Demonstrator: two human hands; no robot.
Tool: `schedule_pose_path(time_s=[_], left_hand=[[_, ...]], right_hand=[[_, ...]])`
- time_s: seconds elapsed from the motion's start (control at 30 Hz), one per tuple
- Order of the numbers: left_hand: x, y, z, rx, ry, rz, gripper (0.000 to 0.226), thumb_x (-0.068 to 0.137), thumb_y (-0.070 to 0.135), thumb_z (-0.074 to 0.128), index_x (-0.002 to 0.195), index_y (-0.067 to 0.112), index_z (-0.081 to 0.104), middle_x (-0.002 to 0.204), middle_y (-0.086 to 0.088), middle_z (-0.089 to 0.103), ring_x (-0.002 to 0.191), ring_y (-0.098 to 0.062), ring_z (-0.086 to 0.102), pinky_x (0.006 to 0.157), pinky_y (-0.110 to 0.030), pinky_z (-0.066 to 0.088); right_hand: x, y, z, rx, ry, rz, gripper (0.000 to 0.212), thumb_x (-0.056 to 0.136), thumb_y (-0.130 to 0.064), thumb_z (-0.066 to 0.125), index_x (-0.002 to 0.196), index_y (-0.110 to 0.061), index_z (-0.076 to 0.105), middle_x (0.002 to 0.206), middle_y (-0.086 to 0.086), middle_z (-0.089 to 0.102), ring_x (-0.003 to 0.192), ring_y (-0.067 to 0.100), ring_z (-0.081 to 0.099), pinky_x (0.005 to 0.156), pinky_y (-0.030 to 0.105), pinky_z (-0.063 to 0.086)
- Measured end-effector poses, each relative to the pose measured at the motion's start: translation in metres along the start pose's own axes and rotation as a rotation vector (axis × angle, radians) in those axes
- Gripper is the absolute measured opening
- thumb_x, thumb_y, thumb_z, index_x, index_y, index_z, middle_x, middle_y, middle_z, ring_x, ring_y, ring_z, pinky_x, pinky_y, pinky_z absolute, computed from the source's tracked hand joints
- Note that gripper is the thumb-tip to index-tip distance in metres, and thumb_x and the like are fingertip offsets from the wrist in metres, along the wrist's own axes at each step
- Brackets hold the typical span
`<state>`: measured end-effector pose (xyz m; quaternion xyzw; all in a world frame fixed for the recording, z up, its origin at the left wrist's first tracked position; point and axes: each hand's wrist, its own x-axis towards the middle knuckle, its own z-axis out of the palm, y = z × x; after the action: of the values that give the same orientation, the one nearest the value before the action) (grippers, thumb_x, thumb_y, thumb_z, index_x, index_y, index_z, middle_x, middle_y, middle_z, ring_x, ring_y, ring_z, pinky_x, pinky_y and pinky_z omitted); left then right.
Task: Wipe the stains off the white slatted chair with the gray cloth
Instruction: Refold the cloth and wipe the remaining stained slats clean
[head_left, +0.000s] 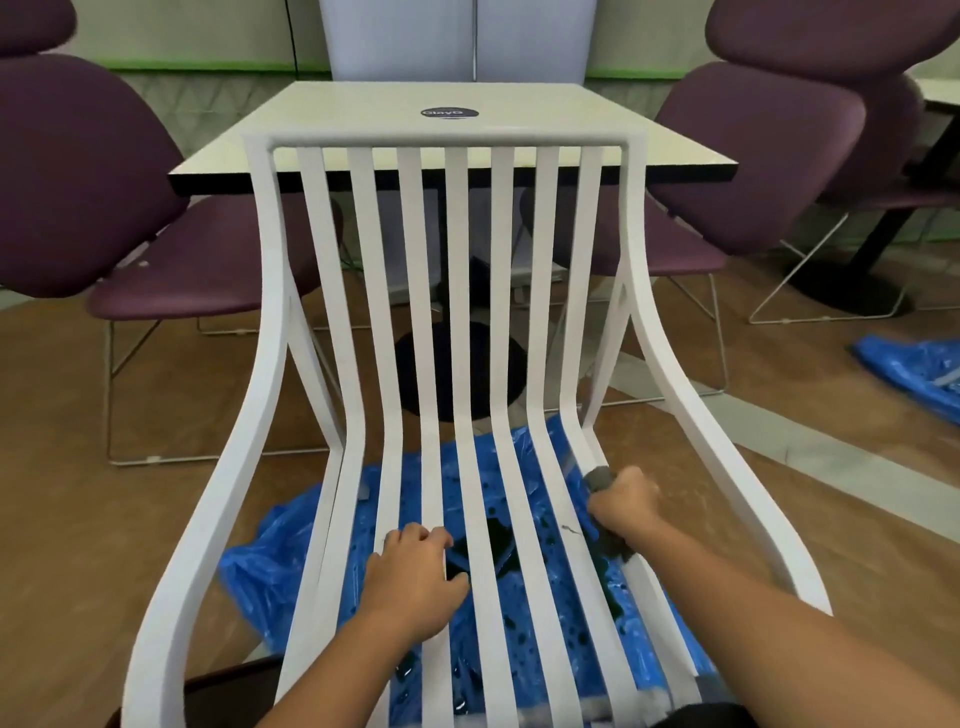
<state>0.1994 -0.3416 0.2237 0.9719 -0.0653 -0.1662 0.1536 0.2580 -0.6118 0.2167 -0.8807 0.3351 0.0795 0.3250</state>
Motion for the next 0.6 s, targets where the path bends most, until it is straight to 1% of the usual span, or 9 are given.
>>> schedule_pose_path(time_s=[0.03,0.1,0.17,0.23,0.3,0.37,0.4,0.5,0.6], left_hand=[[0.003,-0.003,0.001,0.013,-0.015,0.0,0.051,0.093,0.053,0.051,0.14,0.034,0.046,0.142,0.008,0.044,0.133,-0.017,0.038,0.109,-0.041,0.034],[0.007,-0.008,0.003,0.039,-0.053,0.002,0.053,0.092,0.051,0.055,0.141,0.034,0.044,0.143,0.009,0.042,0.132,-0.017,0.04,0.108,-0.041,0.036],[0.01,-0.013,0.005,0.064,-0.082,0.014,0.057,0.09,0.049,0.061,0.141,0.034,0.043,0.143,0.01,0.04,0.129,-0.017,0.042,0.106,-0.04,0.039],[0.013,-0.015,0.007,0.087,-0.096,0.022,0.061,0.088,0.05,0.064,0.143,0.035,0.041,0.143,0.011,0.038,0.13,-0.017,0.042,0.107,-0.042,0.039],[0.016,-0.015,0.008,0.107,-0.095,0.027,0.063,0.089,0.051,0.065,0.144,0.035,0.039,0.145,0.01,0.037,0.132,-0.018,0.041,0.109,-0.045,0.038],[0.017,-0.015,0.01,0.12,-0.094,0.03,0.064,0.089,0.051,0.065,0.144,0.034,0.038,0.145,0.01,0.037,0.133,-0.018,0.041,0.109,-0.046,0.038],[0.018,-0.015,0.01,0.12,-0.086,0.032,0.064,0.089,0.05,0.066,0.144,0.034,0.038,0.145,0.01,0.037,0.133,-0.018,0.041,0.109,-0.046,0.037],[0.021,-0.015,0.009,0.112,-0.074,0.037,0.066,0.086,0.049,0.069,0.143,0.034,0.039,0.144,0.01,0.037,0.13,-0.018,0.043,0.106,-0.043,0.04],[0.024,-0.012,0.009,0.065,-0.081,0.027,0.066,0.082,0.043,0.074,0.14,0.034,0.043,0.14,0.012,0.035,0.119,-0.016,0.05,0.098,-0.037,0.046]], right_hand=[[0.008,-0.004,0.007,-0.04,0.057,-0.043,0.022,0.085,-0.011,0.068,0.103,-0.004,0.058,0.099,0.013,0.059,0.083,0.027,0.057,0.063,0.031,0.048],[0.023,-0.014,0.02,-0.118,0.112,-0.116,0.014,0.089,-0.004,0.061,0.103,-0.006,0.059,0.094,0.012,0.054,0.084,0.03,0.06,0.068,0.036,0.054],[0.041,-0.027,0.032,-0.136,0.136,-0.145,0.018,0.091,0.002,0.055,0.107,-0.003,0.062,0.101,0.016,0.058,0.093,0.034,0.063,0.074,0.039,0.054],[0.06,-0.035,0.041,-0.056,0.17,-0.16,0.018,0.091,0.0,0.053,0.106,-0.004,0.064,0.105,0.018,0.064,0.095,0.035,0.064,0.075,0.036,0.05],[0.082,-0.037,0.045,0.04,0.236,-0.137,0.017,0.093,-0.005,0.055,0.105,-0.006,0.067,0.101,0.017,0.067,0.091,0.035,0.065,0.074,0.035,0.052],[0.099,-0.032,0.044,0.173,0.255,-0.064,0.018,0.094,-0.011,0.059,0.108,-0.003,0.067,0.104,0.018,0.068,0.092,0.034,0.066,0.081,0.039,0.057],[0.1,-0.028,0.039,0.206,0.256,-0.034,0.02,0.094,-0.013,0.062,0.109,0.0,0.067,0.106,0.02,0.068,0.094,0.036,0.066,0.083,0.039,0.056],[0.091,-0.01,0.033,0.148,0.234,0.048,0.021,0.093,-0.012,0.065,0.106,0.004,0.069,0.107,0.024,0.065,0.1,0.041,0.064,0.086,0.04,0.053],[0.078,0.004,0.034,0.072,0.249,-0.012,0.018,0.092,-0.011,0.062,0.108,-0.003,0.068,0.107,0.02,0.065,0.097,0.037,0.063,0.09,0.043,0.055]])
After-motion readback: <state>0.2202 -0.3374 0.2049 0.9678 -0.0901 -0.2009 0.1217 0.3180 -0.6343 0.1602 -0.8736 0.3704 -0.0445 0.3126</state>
